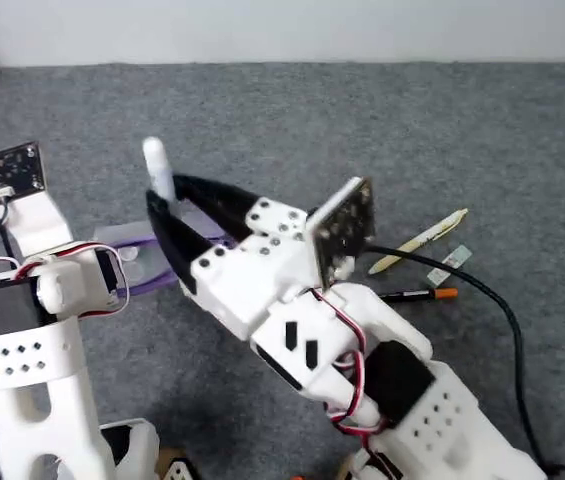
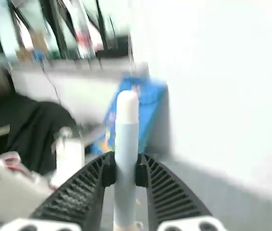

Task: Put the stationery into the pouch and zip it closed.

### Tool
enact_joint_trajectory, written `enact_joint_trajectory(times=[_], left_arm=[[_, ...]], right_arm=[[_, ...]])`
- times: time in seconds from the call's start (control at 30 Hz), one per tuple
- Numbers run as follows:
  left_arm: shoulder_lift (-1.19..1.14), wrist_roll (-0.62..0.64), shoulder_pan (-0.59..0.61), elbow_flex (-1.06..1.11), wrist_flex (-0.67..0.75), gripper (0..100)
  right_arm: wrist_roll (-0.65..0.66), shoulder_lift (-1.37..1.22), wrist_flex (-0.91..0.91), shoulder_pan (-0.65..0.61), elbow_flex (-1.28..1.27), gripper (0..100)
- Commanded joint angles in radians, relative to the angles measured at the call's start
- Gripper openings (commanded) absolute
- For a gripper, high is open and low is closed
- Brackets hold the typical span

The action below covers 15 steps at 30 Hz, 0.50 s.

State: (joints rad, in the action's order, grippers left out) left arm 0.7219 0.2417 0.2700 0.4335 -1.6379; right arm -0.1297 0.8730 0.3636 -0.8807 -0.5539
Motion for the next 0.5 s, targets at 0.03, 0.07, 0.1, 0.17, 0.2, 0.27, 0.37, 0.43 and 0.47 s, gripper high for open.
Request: enact_joint_trajectory(times=[0.03, 0.07, 0.1, 0.17, 0.2, 0.27, 0.37, 0.43, 0.47], left_arm=[[-0.003, 0.026, -0.003, -0.054, -0.008, 1], [-0.003, 0.026, -0.003, -0.054, -0.008, 1], [-0.003, 0.026, -0.003, -0.054, -0.008, 1], [-0.003, 0.026, -0.003, -0.054, -0.008, 1], [-0.003, 0.026, -0.003, -0.054, -0.008, 1], [-0.003, 0.026, -0.003, -0.054, -0.008, 1], [-0.003, 0.026, -0.003, -0.054, -0.009, 1], [-0.003, 0.026, -0.003, -0.054, -0.009, 1], [-0.003, 0.026, -0.003, -0.054, -0.009, 1]], right_arm=[[0.058, -0.096, -0.191, -0.008, 0.006, 0.8], [0.058, -0.119, -0.216, -0.008, 0.006, 0.8], [0.058, -0.14, -0.236, -0.008, 0.006, 0.8], [0.058, -0.182, -0.263, -0.008, 0.003, 0.8], [0.058, -0.203, -0.272, -0.008, 0.002, 0.8], [0.058, -0.242, -0.272, -0.008, 0.002, 0.8], [0.058, -0.282, -0.278, -0.008, -0.021, 0.8], [0.058, -0.288, -0.311, -0.008, -0.072, 0.8], [0.058, -0.288, -0.331, -0.008, -0.109, 0.8]])
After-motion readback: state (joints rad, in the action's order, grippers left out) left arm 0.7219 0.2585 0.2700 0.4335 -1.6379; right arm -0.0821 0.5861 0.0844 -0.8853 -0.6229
